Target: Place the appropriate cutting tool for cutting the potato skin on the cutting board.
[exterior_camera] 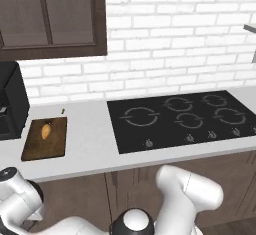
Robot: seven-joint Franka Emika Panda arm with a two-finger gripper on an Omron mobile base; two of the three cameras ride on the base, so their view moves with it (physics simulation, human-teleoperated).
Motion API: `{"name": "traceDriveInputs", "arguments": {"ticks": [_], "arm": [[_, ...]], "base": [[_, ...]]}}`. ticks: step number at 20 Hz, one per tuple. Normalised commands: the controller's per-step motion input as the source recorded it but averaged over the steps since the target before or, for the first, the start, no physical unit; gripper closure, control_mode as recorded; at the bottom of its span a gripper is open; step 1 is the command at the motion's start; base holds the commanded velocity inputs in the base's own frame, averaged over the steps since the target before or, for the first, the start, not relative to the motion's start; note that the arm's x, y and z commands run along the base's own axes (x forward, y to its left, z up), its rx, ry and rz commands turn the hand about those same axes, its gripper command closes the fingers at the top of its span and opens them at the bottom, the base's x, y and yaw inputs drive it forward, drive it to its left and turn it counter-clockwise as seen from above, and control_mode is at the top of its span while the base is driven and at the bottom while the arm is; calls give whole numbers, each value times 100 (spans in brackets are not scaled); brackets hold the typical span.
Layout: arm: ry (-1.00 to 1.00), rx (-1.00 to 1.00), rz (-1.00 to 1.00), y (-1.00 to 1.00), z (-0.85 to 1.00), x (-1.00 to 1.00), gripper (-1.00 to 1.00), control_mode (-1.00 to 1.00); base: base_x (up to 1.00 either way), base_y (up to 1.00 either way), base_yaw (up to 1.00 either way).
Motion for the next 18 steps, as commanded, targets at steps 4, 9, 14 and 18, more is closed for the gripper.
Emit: {"name": "traceDriveInputs", "arguments": {"ticks": [4, 9, 14, 18], "arm": [[0, 0, -12, 4, -18, -2, -100, -100], [0, 0, -13, -4, -18, -7, -100, -100], [0, 0, -4, 3, -35, 3, -100, -100], [6, 0, 0, 12, -42, 20, -100, -100]], "base": [[0, 0, 0], [0, 0, 0], [0, 0, 0], [0, 0, 0]]}}
